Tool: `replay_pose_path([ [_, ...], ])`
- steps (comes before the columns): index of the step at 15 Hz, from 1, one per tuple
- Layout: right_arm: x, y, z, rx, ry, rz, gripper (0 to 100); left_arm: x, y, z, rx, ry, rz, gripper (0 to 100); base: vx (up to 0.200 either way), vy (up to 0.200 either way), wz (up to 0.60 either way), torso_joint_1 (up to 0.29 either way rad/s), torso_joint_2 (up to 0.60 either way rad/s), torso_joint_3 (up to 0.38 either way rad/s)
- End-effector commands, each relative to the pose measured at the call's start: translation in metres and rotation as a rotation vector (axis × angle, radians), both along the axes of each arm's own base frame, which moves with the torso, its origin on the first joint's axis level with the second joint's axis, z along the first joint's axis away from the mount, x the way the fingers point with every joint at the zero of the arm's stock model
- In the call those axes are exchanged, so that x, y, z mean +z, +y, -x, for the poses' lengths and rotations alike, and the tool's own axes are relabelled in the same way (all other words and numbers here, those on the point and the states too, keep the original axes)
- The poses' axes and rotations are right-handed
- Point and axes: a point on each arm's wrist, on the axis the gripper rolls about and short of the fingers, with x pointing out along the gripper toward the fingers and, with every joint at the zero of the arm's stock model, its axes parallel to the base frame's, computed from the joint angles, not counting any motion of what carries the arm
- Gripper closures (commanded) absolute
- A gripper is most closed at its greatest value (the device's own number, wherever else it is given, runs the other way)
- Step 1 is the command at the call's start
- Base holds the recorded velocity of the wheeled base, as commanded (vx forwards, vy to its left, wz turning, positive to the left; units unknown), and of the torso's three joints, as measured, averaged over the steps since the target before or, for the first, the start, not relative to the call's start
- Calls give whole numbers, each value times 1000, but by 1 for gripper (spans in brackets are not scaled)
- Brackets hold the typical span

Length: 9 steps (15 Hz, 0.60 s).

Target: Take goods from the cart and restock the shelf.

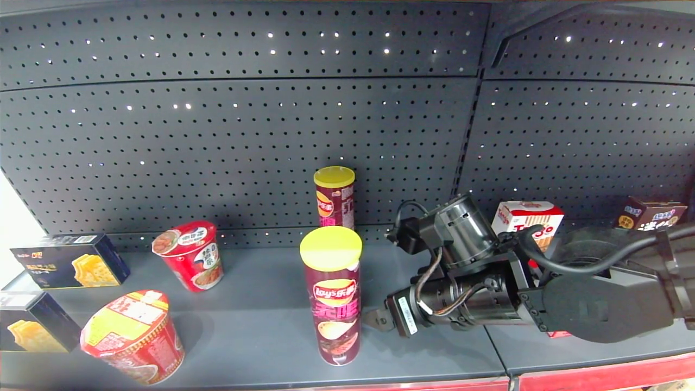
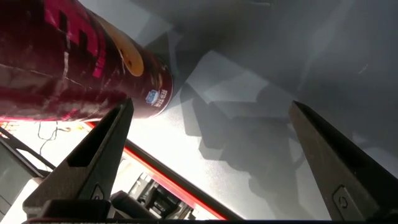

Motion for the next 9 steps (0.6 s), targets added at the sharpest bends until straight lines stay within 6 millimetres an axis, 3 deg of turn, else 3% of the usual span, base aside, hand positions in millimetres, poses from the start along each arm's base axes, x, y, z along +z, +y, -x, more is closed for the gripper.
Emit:
replay_pose_path([
  [1,0,2,1,4,0,0,0,0,0,0,0,2,1,0,0,0,0,0,0,0],
  [9,-3,3,1,22,-13,10,0,0,0,0,2,2,1,0,0,0,0,0,0,0],
])
